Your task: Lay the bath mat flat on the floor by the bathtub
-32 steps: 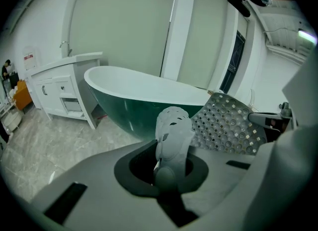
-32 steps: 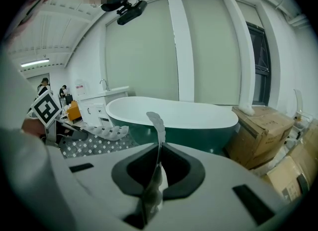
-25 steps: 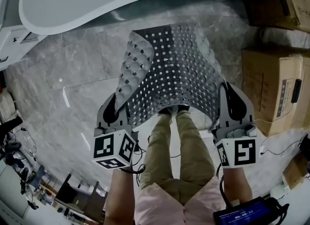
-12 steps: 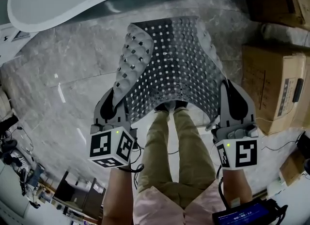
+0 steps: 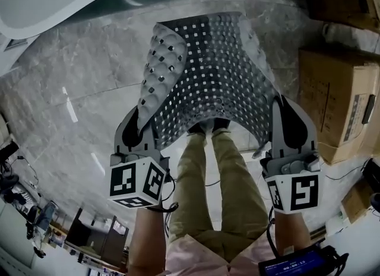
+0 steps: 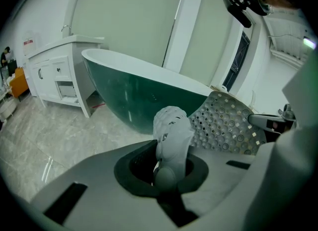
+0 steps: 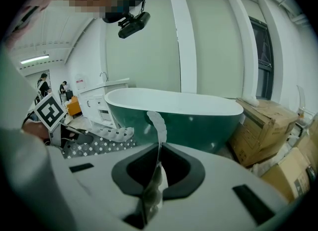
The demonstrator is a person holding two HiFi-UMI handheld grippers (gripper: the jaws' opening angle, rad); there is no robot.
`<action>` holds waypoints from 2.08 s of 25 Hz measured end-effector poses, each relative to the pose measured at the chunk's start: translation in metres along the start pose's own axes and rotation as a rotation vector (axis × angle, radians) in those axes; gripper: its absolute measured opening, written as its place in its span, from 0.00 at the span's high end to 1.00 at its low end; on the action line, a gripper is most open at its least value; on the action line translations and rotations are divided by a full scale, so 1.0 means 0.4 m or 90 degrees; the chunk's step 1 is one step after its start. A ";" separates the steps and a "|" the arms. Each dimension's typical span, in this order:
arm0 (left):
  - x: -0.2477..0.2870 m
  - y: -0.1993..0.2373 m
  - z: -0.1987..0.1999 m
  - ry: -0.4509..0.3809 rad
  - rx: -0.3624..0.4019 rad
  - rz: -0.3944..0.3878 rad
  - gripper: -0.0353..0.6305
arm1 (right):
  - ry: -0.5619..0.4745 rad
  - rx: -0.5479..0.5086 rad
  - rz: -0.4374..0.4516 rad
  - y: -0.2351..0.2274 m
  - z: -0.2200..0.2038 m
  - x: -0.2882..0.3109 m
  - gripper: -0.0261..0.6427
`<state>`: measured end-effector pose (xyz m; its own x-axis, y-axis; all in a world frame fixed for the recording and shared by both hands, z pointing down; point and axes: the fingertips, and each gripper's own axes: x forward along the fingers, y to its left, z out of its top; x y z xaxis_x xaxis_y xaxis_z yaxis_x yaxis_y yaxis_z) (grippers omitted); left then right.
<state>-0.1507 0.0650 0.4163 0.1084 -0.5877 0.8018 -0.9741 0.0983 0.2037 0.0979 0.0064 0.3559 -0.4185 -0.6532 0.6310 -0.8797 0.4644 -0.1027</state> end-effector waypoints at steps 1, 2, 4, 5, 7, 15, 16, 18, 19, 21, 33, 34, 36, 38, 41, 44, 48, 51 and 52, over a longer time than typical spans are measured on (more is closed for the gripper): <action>-0.004 0.000 0.001 -0.001 -0.002 -0.001 0.89 | 0.000 -0.001 0.000 0.004 0.002 -0.003 0.92; -0.012 -0.003 0.004 -0.002 -0.004 -0.002 0.89 | 0.000 -0.003 0.000 0.007 0.008 -0.009 0.92; -0.029 -0.010 0.015 -0.003 -0.008 -0.005 0.89 | 0.001 -0.010 0.002 0.010 0.025 -0.021 0.92; -0.034 -0.012 0.021 -0.004 -0.010 -0.008 0.89 | 0.000 -0.012 0.002 0.011 0.033 -0.023 0.92; -0.033 -0.012 0.031 -0.007 -0.012 -0.014 0.89 | -0.005 -0.014 -0.001 0.011 0.044 -0.019 0.92; -0.032 -0.010 0.026 -0.008 -0.004 -0.031 0.89 | -0.012 -0.003 -0.009 0.031 0.027 -0.036 0.92; -0.030 -0.011 0.027 -0.008 -0.001 -0.034 0.89 | -0.012 -0.002 -0.009 0.032 0.027 -0.039 0.92; -0.030 -0.013 0.032 -0.009 0.004 -0.037 0.89 | -0.015 -0.002 -0.010 0.033 0.031 -0.043 0.92; -0.032 -0.014 0.037 -0.011 0.007 -0.036 0.89 | -0.017 -0.001 -0.010 0.032 0.034 -0.045 0.92; -0.037 -0.015 0.045 -0.012 0.013 -0.033 0.89 | -0.020 0.002 -0.010 0.032 0.039 -0.049 0.92; -0.031 -0.013 0.031 0.002 0.007 -0.030 0.89 | -0.019 -0.004 -0.006 0.020 0.029 -0.048 0.92; -0.029 -0.011 0.028 0.003 0.007 -0.030 0.89 | -0.018 -0.005 -0.006 0.020 0.029 -0.046 0.92; -0.028 -0.007 0.024 0.004 0.006 -0.028 0.89 | -0.018 -0.006 -0.003 0.021 0.027 -0.046 0.92; -0.029 -0.009 0.024 0.005 0.004 -0.028 0.89 | -0.017 -0.009 0.000 0.020 0.029 -0.048 0.92; -0.032 -0.015 0.027 0.005 0.001 -0.033 0.89 | -0.016 -0.010 -0.002 0.018 0.034 -0.049 0.92; -0.030 -0.015 0.024 0.007 -0.001 -0.035 0.89 | -0.016 -0.006 -0.006 0.020 0.033 -0.044 0.92; -0.028 -0.013 0.021 0.008 -0.001 -0.035 0.89 | -0.014 -0.006 -0.003 0.026 0.029 -0.042 0.92; -0.028 -0.012 0.021 0.007 -0.006 -0.033 0.89 | -0.015 -0.008 -0.002 0.023 0.030 -0.045 0.92; -0.028 -0.010 0.021 0.006 -0.008 -0.031 0.89 | -0.016 -0.008 -0.003 0.021 0.030 -0.047 0.92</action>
<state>-0.1496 0.0644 0.4018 0.1582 -0.5841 0.7961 -0.9650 0.0794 0.2501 0.0958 0.0154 0.3341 -0.4198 -0.6697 0.6126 -0.8789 0.4685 -0.0901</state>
